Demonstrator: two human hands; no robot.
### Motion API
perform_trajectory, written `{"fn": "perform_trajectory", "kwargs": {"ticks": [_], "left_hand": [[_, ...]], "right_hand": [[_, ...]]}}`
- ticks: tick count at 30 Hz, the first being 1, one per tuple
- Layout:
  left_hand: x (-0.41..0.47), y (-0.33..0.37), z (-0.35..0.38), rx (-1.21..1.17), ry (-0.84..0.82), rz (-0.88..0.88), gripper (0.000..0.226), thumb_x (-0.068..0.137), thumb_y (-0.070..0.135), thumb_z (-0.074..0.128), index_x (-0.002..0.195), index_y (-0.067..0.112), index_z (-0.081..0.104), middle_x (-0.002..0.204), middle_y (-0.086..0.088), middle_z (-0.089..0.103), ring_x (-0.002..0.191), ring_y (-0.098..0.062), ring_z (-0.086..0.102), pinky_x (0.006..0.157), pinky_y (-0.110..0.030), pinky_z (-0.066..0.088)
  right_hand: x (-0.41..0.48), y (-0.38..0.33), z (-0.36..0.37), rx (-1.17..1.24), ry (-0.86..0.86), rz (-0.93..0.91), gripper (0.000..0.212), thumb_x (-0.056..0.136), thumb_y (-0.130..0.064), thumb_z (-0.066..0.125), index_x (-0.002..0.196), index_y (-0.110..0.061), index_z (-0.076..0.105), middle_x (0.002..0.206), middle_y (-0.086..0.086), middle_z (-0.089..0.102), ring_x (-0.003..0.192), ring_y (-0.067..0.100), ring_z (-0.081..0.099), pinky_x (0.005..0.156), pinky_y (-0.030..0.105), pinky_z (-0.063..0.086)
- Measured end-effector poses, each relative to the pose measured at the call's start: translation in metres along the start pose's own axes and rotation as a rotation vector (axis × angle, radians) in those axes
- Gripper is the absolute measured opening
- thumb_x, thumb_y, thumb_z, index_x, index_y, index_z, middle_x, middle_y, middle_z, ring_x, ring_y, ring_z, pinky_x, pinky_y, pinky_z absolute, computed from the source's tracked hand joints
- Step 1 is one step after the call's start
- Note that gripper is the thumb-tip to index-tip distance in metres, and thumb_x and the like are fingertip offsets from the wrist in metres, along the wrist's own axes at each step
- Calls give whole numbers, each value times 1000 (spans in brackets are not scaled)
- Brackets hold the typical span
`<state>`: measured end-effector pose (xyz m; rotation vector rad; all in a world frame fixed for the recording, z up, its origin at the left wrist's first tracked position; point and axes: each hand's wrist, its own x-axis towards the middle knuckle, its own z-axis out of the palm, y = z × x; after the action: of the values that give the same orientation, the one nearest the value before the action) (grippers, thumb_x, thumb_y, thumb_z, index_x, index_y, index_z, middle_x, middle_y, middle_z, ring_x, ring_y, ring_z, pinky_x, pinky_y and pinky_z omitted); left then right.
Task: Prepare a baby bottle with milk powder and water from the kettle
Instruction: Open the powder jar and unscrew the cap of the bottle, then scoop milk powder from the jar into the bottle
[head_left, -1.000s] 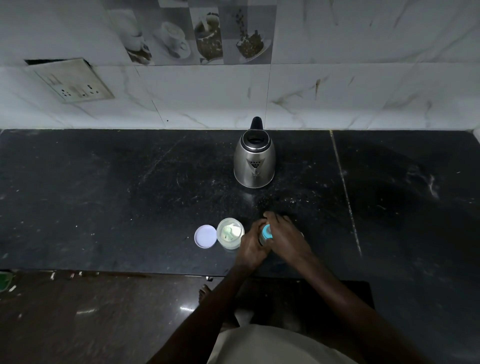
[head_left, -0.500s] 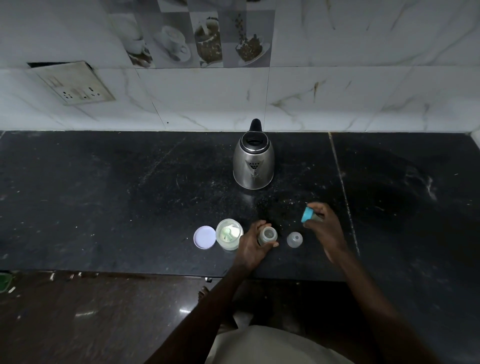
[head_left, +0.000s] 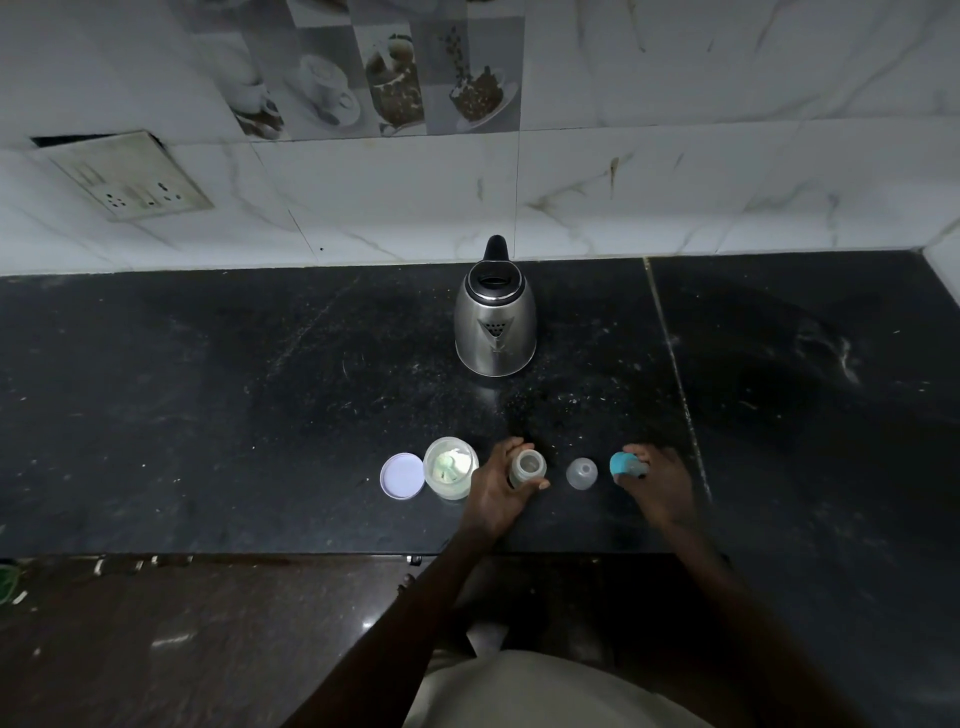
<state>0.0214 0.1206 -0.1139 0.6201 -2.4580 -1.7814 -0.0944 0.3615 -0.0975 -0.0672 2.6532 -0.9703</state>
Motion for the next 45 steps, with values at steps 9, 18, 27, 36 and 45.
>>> {"fn": "perform_trajectory", "kwargs": {"ticks": [9, 18, 27, 36, 45], "left_hand": [[-4, 5, 3, 40, 9, -24, 75, 80, 34, 88, 144, 23, 51, 136, 16, 67, 125, 2, 63, 111, -33, 51], [-6, 12, 2, 71, -15, -1, 77, 85, 33, 85, 152, 21, 48, 149, 10, 60, 134, 3, 55, 115, -25, 44], [-22, 30, -1, 162, 26, 135, 96, 88, 39, 81, 165, 23, 27, 170, 10, 31, 156, -3, 27, 127, -23, 25], [-37, 47, -55, 404, 299, 443, 77, 92, 11, 69, 160, 0, 33, 169, -7, 34, 160, -26, 25, 131, -48, 18], [-38, -15, -109, 446, 157, 225, 101, 85, 26, 79, 163, -1, 21, 174, -8, 19, 162, -18, 16, 130, -27, 14]], "right_hand": [[1, 1, 16, -347, -74, -119, 55, 77, -8, 83, 129, -11, 64, 126, 12, 56, 116, 33, 55, 97, 41, 50], [-8, 1, 18, -395, -49, -120, 76, 79, -13, 83, 147, -12, 50, 142, 13, 46, 129, 33, 49, 100, 47, 53], [-17, -13, 0, -200, 81, -143, 76, 79, -9, 82, 147, -2, 48, 143, 21, 42, 129, 43, 46, 106, 56, 47], [-31, -92, -6, 8, 185, -369, 44, 86, -9, 79, 127, -10, 61, 131, 7, 52, 108, 22, 63, 91, 39, 57], [-51, -181, 56, -122, -297, -710, 20, 86, -8, 66, 102, -20, 70, 104, -3, 64, 91, 18, 66, 79, 35, 55]]}}
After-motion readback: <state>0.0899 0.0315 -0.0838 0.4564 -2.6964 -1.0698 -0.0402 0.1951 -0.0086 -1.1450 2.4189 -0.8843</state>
